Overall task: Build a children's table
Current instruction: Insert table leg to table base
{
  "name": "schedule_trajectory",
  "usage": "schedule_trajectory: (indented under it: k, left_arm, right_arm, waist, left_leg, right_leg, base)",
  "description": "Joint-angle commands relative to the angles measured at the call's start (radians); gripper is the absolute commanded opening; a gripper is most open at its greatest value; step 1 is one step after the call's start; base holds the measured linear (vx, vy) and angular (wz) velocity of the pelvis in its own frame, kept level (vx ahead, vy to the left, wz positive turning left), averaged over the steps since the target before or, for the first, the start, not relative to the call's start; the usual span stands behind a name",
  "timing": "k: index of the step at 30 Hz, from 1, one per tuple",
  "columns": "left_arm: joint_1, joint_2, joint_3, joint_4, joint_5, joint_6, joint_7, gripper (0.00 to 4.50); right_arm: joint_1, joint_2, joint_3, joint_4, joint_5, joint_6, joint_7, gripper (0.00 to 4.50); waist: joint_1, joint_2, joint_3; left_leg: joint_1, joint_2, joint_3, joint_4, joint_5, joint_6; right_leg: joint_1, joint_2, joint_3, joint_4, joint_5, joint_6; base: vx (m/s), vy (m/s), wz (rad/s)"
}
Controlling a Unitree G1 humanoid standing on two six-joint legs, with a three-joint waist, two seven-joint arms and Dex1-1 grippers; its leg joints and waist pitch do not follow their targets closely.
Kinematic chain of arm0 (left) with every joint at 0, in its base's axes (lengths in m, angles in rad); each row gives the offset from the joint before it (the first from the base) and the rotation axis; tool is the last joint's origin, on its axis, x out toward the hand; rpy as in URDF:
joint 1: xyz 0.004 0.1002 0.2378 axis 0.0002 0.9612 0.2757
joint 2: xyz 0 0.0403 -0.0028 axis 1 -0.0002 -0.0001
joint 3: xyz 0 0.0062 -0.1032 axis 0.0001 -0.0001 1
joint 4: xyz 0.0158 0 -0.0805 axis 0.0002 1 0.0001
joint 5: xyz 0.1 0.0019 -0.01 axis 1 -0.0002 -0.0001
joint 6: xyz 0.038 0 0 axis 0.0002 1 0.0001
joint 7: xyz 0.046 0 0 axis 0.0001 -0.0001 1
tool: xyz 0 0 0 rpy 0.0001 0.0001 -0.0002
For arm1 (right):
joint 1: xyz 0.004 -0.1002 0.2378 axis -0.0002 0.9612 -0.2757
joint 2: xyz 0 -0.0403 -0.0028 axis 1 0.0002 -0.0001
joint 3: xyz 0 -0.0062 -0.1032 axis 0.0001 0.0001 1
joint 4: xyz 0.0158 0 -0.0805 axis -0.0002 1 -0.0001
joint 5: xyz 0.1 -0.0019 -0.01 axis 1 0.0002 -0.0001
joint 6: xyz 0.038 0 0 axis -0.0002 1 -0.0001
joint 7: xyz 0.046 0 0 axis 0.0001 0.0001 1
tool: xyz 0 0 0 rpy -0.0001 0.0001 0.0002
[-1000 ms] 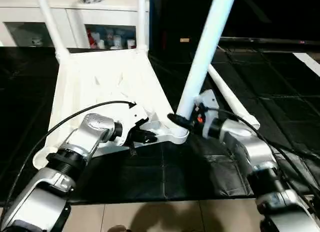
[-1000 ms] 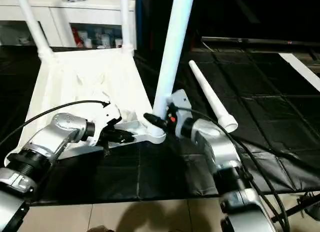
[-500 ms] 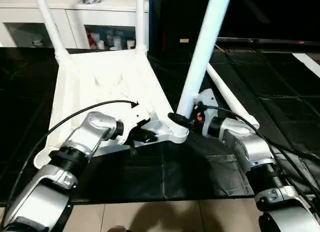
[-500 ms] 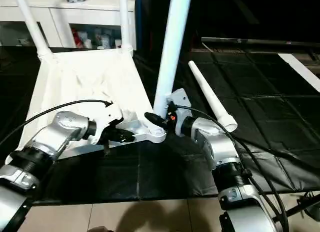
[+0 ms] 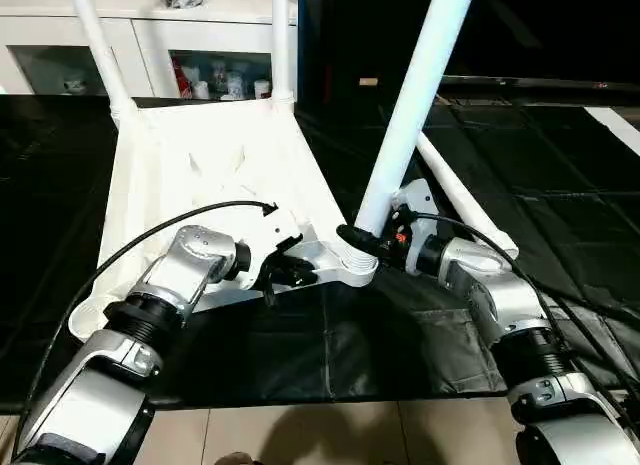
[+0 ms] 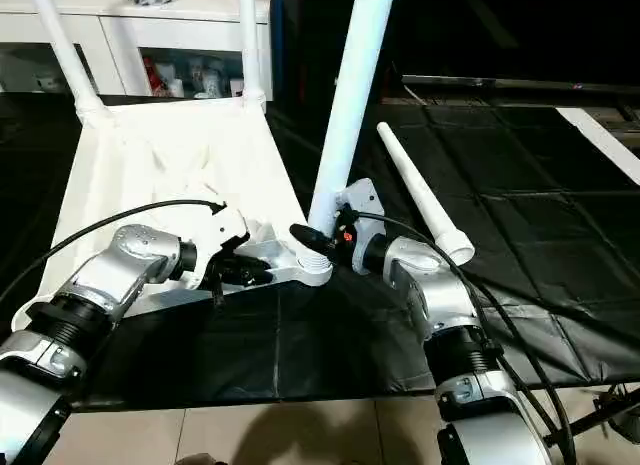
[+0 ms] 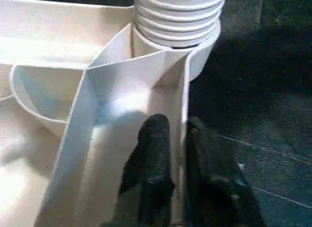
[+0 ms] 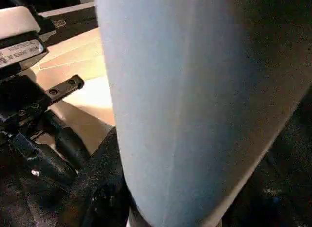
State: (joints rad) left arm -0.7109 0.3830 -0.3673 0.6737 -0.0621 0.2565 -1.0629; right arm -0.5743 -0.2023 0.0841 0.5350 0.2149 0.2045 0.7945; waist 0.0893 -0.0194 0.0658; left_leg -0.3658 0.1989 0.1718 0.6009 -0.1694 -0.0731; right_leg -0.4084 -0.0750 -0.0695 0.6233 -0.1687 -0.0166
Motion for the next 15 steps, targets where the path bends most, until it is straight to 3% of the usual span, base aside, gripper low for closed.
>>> schedule_trajectory:
  k: [1,2,15]
  left_arm:
    - [-0.017,0.004,0.02,0.007,0.019,0.002,0.017,0.33]
    - [-0.016,0.003,0.022,0.005,0.018,0.005,0.014,0.1]
    - [0.001,0.022,-0.013,-0.033,0.043,0.004,-0.038,0.0]
  right_arm:
    - [0.012,0.005,0.011,0.022,-0.007,0.002,0.019,1.91]
    - [0.012,0.004,0.013,0.024,-0.01,-0.001,0.022,1.91]
    - [-0.039,-0.008,0.053,0.095,-0.051,0.001,0.064,1.91]
  waist:
    - [0.003,0.005,-0.07]
    - [0.003,0.005,-0.07]
    - [-0.001,0.002,-0.071]
  left_leg:
    - [0.013,0.026,-0.01,-0.081,-0.309,-0.021]
    - [0.012,0.026,-0.01,-0.081,-0.307,-0.02]
    - [0.009,0.028,-0.01,-0.082,-0.289,-0.013]
  right_leg:
    - [0.045,-0.071,0.046,-0.094,-0.386,-0.166]
    - [0.046,-0.071,0.046,-0.094,-0.386,-0.164]
    - [0.049,-0.072,0.047,-0.09,-0.347,-0.183]
  base:
    - [0.0,0.0,0.0]
    - [0.0,0.0,0.0]
    - [0.0,0.0,0.0]
